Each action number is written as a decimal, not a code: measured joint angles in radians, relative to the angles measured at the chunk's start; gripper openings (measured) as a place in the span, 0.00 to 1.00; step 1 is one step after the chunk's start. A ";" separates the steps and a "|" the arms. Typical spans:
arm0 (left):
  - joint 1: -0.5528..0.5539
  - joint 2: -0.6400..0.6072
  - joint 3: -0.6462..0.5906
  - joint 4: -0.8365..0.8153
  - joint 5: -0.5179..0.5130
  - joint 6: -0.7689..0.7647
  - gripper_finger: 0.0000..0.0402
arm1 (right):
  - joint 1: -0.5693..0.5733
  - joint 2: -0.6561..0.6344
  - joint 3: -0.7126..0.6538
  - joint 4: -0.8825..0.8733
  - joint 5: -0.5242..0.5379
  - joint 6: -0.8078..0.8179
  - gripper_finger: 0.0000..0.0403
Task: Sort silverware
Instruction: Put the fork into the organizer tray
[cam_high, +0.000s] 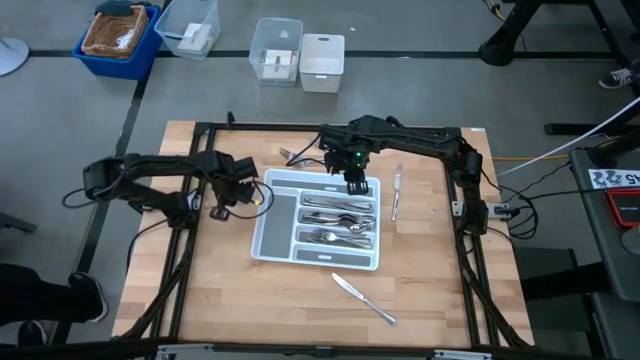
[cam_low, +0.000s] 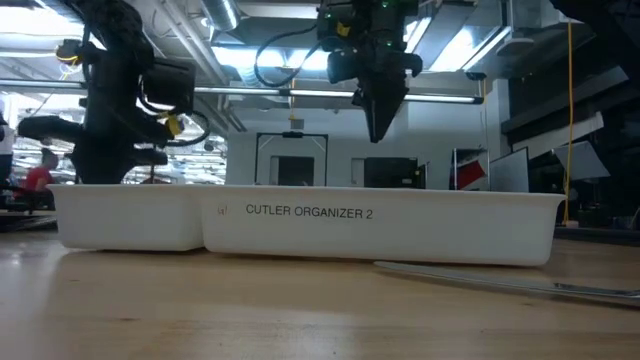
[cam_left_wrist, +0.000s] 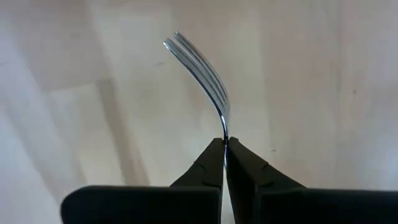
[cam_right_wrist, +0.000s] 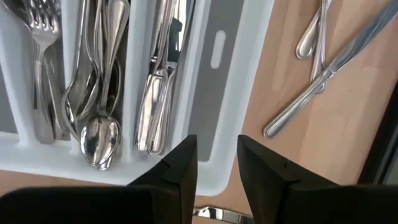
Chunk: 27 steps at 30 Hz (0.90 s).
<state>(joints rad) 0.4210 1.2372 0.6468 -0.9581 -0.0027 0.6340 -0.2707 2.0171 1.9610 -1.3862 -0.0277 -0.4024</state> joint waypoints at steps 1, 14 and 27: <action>0.013 -0.017 0.000 0.000 -0.001 -0.011 0.00 | -0.001 -0.004 0.000 -0.004 0.000 0.000 0.29; 0.139 -0.305 0.001 0.014 -0.004 -0.205 0.00 | -0.053 -0.093 0.000 -0.014 -0.011 0.002 0.29; 0.145 -0.441 0.117 0.257 -0.013 -0.284 0.00 | -0.209 -0.250 0.000 0.007 -0.017 0.005 0.29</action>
<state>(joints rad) 0.5659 0.7963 0.7639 -0.7007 -0.0154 0.3504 -0.4794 1.7666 1.9610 -1.3793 -0.0444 -0.3973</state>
